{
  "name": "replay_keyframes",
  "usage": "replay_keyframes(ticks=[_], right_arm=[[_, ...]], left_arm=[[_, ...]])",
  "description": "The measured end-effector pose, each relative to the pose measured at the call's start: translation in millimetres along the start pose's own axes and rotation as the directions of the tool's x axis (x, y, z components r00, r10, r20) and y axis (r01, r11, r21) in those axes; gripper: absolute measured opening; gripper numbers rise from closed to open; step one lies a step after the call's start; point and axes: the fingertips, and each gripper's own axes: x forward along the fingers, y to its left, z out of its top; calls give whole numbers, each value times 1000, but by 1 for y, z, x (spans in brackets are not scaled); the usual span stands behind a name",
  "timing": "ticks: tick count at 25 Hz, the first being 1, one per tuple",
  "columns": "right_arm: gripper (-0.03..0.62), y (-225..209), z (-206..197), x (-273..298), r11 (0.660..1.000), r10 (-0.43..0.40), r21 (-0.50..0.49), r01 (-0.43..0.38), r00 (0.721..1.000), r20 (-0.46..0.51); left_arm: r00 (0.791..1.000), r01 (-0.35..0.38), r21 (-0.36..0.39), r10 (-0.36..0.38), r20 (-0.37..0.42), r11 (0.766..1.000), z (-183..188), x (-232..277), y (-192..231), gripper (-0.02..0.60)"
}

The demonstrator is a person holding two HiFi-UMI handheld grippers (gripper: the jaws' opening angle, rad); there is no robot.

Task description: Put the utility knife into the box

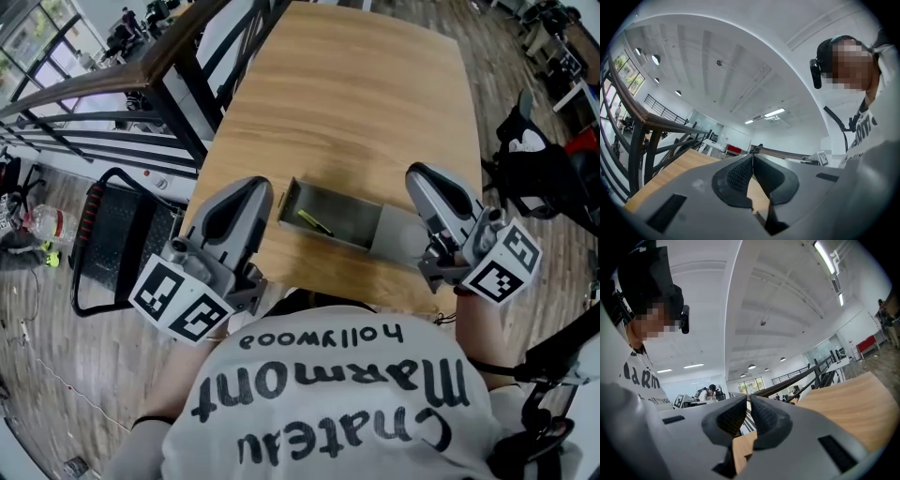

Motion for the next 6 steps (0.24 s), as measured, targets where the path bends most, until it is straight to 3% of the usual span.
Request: replay_keyframes(ticks=[6], right_arm=[[34, -1, -2, 4, 1000, 5, 3, -5, 1000, -6]], left_arm=[[1000, -7, -2, 7, 1, 1000, 1, -1, 4, 9]])
